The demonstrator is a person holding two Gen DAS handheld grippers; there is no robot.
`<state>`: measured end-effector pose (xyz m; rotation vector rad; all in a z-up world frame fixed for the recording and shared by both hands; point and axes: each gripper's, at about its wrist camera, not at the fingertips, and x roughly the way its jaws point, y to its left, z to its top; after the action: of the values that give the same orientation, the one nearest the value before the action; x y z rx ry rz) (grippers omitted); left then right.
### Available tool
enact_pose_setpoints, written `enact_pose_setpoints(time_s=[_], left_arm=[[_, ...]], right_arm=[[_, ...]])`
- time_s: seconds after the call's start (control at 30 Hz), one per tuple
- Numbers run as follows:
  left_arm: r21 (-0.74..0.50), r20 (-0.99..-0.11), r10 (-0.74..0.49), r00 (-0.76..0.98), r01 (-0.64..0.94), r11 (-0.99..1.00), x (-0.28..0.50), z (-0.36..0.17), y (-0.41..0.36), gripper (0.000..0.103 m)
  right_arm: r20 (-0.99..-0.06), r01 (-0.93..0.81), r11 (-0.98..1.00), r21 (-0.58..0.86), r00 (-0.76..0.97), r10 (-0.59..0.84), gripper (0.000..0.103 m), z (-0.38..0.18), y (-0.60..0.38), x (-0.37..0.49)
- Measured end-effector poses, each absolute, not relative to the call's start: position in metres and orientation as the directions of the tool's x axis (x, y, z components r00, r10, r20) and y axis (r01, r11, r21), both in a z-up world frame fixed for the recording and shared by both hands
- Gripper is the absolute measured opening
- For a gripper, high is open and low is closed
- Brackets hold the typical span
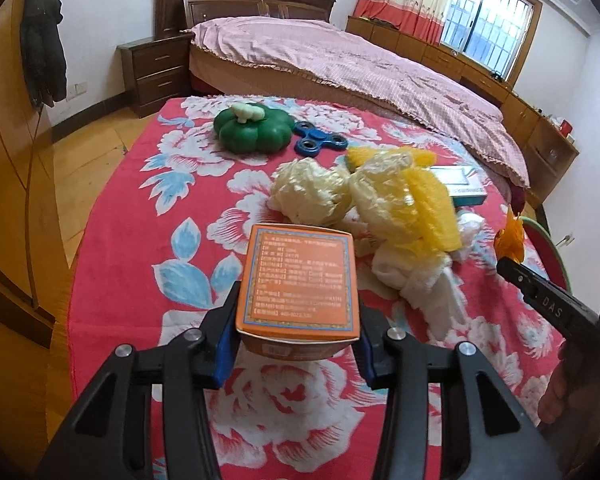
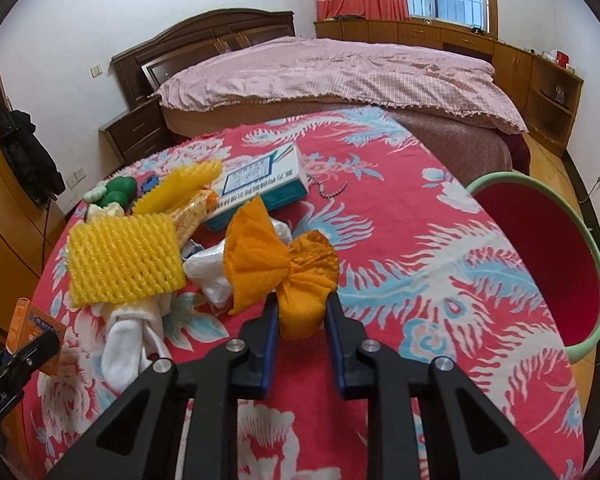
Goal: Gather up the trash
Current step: 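Carry the orange box and orange bundle to the red bucket and release both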
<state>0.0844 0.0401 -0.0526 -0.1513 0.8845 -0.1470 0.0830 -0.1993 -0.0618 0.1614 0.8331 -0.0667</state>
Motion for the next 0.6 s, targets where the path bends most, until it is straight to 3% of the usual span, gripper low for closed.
enact_pose_setpoints(time_s=[0.6], left_arm=[[-0.217,-0.714,-0.285,0.640,0.185,0.958,0.073,-0.011,-0.014,0.049]], right_arm=[[-0.675,0.159,0.971,0.180,0.738,0.004,0.024,-0.017,-0.240,0.033]])
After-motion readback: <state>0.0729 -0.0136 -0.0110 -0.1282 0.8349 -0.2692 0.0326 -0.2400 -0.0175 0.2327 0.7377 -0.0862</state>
